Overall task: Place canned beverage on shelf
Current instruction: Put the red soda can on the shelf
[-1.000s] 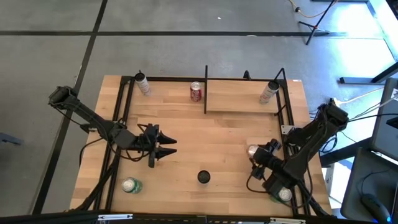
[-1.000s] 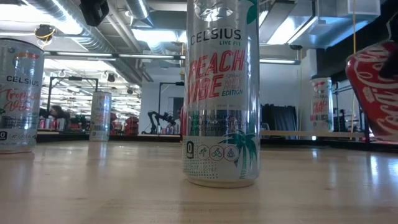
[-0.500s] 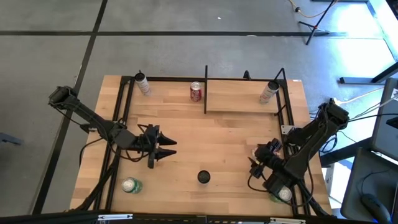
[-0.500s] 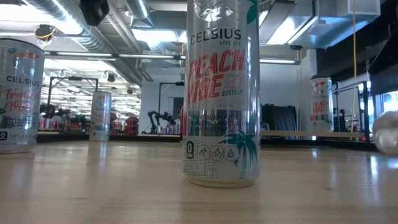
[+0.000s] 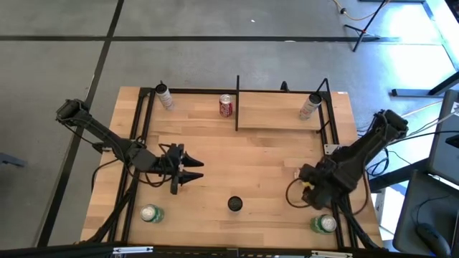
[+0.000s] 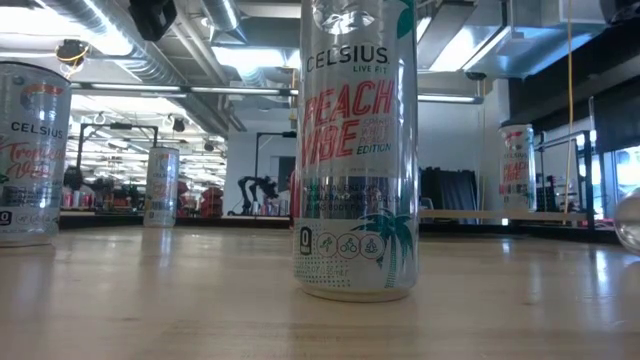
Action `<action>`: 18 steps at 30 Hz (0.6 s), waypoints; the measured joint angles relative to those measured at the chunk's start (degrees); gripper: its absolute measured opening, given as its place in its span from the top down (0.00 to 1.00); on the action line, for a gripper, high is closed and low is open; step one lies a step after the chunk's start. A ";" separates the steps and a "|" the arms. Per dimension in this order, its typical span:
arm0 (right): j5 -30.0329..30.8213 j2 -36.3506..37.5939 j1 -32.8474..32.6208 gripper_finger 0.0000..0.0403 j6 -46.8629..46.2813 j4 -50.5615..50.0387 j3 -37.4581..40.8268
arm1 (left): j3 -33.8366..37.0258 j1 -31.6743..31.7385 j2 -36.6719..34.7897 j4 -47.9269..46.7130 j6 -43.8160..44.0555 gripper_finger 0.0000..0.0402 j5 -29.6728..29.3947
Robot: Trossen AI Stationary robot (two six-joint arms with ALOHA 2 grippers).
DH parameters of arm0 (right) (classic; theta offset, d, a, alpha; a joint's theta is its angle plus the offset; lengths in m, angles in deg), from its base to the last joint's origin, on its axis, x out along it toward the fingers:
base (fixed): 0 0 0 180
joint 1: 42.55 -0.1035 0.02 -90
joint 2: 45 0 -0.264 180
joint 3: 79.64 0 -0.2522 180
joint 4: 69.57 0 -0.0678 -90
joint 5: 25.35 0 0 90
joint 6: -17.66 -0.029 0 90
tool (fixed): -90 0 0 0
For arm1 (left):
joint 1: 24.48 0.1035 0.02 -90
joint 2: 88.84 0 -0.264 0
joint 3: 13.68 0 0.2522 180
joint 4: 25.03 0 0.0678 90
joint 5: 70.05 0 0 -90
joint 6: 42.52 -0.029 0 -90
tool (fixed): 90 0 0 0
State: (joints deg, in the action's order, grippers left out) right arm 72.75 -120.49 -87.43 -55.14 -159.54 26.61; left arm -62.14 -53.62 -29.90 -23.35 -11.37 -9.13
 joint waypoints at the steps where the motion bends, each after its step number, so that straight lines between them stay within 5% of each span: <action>1: -1.33 0.25 0.90 0.17 1.78 0.07 0.02 | 0.00 0.00 -0.02 -0.02 -0.23 0.48 -0.01; 18: -12.78 0.31 11.92 0.17 22.05 0.33 5.80 | 0.00 0.00 0.00 -0.11 -0.25 0.48 -0.44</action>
State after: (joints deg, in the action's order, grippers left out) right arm 59.97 -120.18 -75.51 -33.09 -159.20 32.40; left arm -62.14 -53.62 -29.90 -23.47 -11.62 -9.58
